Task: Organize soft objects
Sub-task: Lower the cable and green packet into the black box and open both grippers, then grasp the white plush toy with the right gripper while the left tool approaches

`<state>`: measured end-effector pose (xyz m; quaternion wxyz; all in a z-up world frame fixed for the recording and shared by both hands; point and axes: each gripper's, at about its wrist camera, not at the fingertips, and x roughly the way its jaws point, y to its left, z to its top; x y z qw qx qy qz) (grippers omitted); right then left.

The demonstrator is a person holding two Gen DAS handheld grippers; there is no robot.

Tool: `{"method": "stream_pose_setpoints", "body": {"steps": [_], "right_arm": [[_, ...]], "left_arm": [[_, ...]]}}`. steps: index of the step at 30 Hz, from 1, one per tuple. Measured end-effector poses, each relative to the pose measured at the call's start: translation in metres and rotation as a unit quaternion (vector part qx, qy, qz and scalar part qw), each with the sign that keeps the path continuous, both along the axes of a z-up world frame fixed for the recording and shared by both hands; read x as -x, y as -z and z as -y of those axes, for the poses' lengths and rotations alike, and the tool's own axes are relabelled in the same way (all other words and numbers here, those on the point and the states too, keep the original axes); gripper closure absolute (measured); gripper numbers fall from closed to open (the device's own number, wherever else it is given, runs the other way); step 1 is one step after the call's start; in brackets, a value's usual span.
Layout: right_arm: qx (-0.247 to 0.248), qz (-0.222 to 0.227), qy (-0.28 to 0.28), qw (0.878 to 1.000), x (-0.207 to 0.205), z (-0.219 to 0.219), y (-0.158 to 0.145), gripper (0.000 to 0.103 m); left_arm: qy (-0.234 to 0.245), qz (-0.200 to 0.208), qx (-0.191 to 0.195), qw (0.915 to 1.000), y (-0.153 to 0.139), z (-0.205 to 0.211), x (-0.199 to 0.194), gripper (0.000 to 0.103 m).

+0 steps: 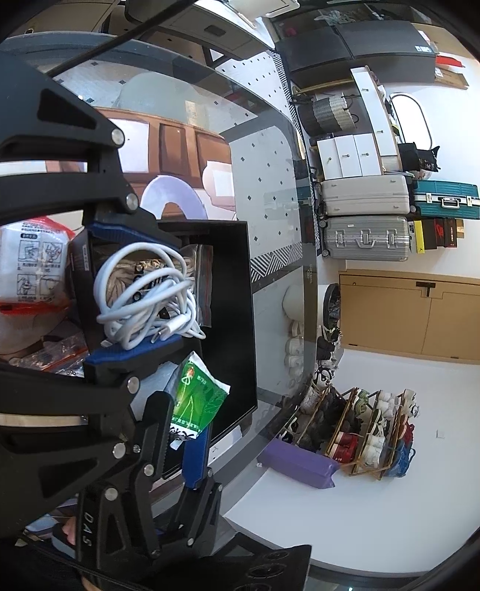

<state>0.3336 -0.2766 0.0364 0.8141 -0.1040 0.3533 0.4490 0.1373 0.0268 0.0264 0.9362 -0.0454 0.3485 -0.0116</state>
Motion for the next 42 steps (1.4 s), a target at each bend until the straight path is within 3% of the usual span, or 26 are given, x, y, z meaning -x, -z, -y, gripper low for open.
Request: {"method": "stream_pose_setpoints", "body": {"steps": [7,9,11,14,17,18,20,25,42], "right_arm": [[0.008,0.017,0.002,1.0,0.003,0.001,0.001,0.057],[0.006,0.034,0.01,0.999,0.01,0.002,0.0,0.049],[0.0,0.049,0.014,0.999,0.017,0.005,-0.004,0.028],[-0.001,0.065,0.028,0.998,0.025,0.013,-0.011,0.005],[0.002,0.066,0.037,0.997,0.033,0.022,-0.014,0.004],[0.003,0.061,0.043,0.997,0.034,0.026,-0.014,0.003],[0.004,0.055,0.047,0.997,0.04,0.033,-0.013,0.001],[0.003,0.048,0.052,0.997,0.054,0.044,-0.013,0.001],[0.039,0.028,0.015,0.999,0.087,0.031,0.0,0.001]], "left_arm": [[0.001,0.0,-0.005,1.0,0.002,0.004,0.003,0.059],[0.0,-0.003,-0.005,1.0,0.002,0.005,0.004,0.057],[0.0,-0.005,-0.005,1.0,0.002,0.005,0.006,0.053],[0.008,-0.003,-0.008,0.9999,-0.002,0.007,0.013,0.047],[0.009,0.008,-0.017,0.9998,-0.008,0.01,0.024,0.037],[0.005,0.009,-0.023,0.9997,-0.009,0.011,0.028,0.026],[-0.004,0.017,-0.03,0.9994,-0.012,0.01,0.034,0.015],[-0.017,0.023,-0.036,0.9989,-0.013,0.004,0.05,0.001],[-0.026,0.008,-0.054,0.9982,-0.001,-0.006,0.071,0.0]]}}
